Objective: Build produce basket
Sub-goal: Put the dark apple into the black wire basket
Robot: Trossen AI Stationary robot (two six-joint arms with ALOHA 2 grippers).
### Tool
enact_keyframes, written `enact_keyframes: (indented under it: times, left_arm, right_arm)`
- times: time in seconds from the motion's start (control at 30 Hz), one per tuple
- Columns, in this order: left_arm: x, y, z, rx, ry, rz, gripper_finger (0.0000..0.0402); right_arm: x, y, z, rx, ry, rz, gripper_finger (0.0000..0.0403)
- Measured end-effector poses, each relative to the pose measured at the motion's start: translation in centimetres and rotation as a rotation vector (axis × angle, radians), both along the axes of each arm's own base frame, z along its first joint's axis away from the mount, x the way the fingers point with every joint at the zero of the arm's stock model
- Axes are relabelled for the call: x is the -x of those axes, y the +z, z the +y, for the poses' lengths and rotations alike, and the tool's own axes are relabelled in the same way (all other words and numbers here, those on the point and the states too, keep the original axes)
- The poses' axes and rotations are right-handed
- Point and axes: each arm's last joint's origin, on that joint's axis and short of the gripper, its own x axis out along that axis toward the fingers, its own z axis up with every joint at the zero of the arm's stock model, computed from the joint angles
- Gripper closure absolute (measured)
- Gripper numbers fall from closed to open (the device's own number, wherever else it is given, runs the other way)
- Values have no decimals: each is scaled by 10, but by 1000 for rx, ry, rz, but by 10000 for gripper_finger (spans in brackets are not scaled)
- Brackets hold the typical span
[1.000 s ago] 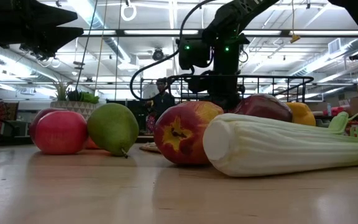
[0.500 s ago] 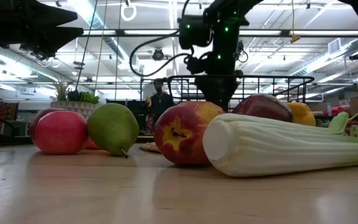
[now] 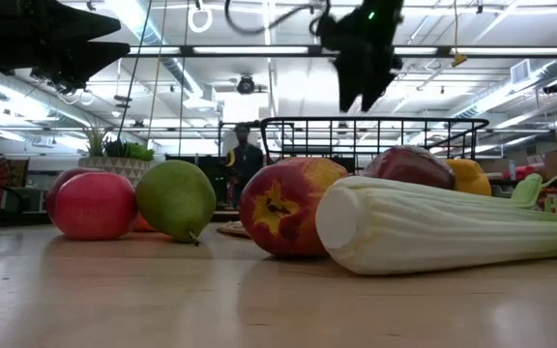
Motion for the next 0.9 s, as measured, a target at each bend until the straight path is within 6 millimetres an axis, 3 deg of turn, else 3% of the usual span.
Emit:
enact_keyframes:
  times: [0.2, 0.43, 0.57, 0.77, 0.9]
  left_arm:
    - [0, 0, 0, 0, 0, 0, 120]
    - [0, 0, 0, 0, 0, 0, 120]
    - [0, 0, 0, 0, 0, 0, 120]
    - [0, 0, 0, 0, 0, 0, 120]
    - [0, 0, 0, 0, 0, 0, 120]
  right_arm:
    - [24, 14, 51, -20, 83, -125, 4]
    - [39, 8, 113, -109, 208, -172, 4]
    - [33, -12, 142, -148, 184, -147, 4]
    - [5, -49, 191, -174, 289, -201, 4]
    - [-12, -70, 208, -219, 386, -211, 4]
